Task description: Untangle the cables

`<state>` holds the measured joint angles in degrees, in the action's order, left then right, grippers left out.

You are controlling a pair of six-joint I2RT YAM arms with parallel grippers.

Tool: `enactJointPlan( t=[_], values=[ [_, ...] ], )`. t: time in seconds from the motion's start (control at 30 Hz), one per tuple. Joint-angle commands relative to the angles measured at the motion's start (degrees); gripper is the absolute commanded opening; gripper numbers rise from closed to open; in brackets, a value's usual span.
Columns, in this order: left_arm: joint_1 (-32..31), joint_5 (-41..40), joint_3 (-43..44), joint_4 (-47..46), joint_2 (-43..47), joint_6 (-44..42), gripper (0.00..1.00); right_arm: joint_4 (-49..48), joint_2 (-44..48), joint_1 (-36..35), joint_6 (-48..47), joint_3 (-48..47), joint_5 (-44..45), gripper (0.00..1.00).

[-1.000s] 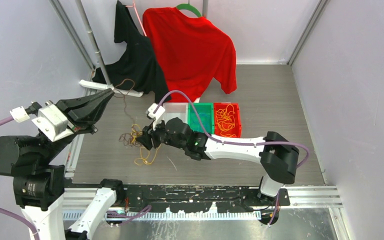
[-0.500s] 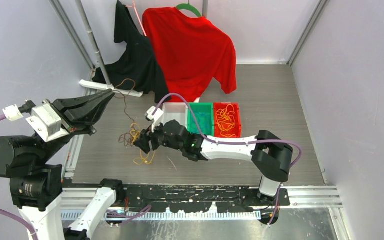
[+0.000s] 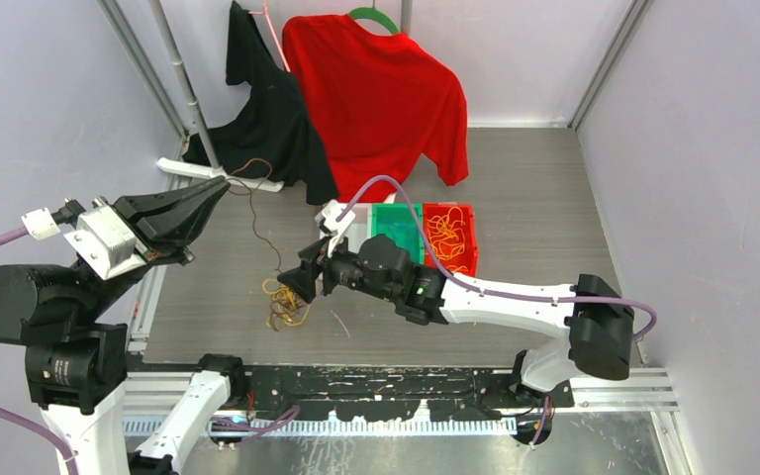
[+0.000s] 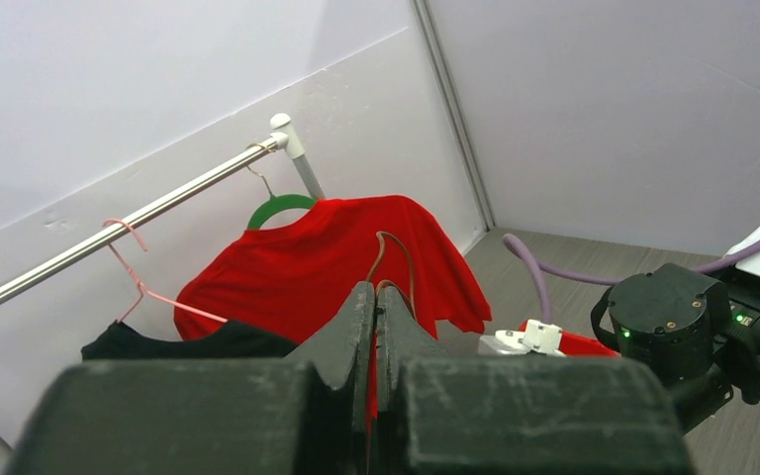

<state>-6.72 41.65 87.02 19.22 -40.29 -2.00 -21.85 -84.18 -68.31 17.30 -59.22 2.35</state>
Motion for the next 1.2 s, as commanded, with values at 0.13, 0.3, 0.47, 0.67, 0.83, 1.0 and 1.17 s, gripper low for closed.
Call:
enactJointPlan(
  t=[0.13, 0.3, 0.47, 0.67, 0.83, 1.0, 1.17],
  values=[
    [0.17, 0.95, 2.76, -1.19, -1.43, 1.22, 0.0, -2.76, -2.29, -0.68, -2.49, -4.67, -2.35, 0.69],
    [0.13, 2.2, 4.78, -1.78, -2.42, 4.99, 0.0, -5.51, -7.47, -0.58, -3.77, -7.72, -0.78, 0.63],
    [0.13, 2.41, 7.92, -1.96, -4.08, 7.31, 0.0, -8.58, -12.89, -0.53, -2.81, -7.46, -2.32, 0.55],
    [0.13, -4.61, 14.92, -3.57, -7.77, 5.04, 0.0, -14.09, -18.71, -0.5, 1.57, -0.31, -2.58, 0.54],
    [0.13, -16.17, 21.71, -6.69, -11.83, -0.4, 0.0, -18.47, -19.84, -0.59, 2.91, 5.73, -0.28, 0.58],
    [0.13, -24.09, 25.64, -11.55, -14.45, -5.12, 0.0, -18.7, -19.1, -0.54, 3.3, 9.01, 1.0, 0.62],
    [0.13, -30.14, 28.7, -19.17, -16.19, -8.52, 0.0, -19.21, -19.06, -0.59, 3.88, 10.61, 1.18, 0.63]
  ],
)
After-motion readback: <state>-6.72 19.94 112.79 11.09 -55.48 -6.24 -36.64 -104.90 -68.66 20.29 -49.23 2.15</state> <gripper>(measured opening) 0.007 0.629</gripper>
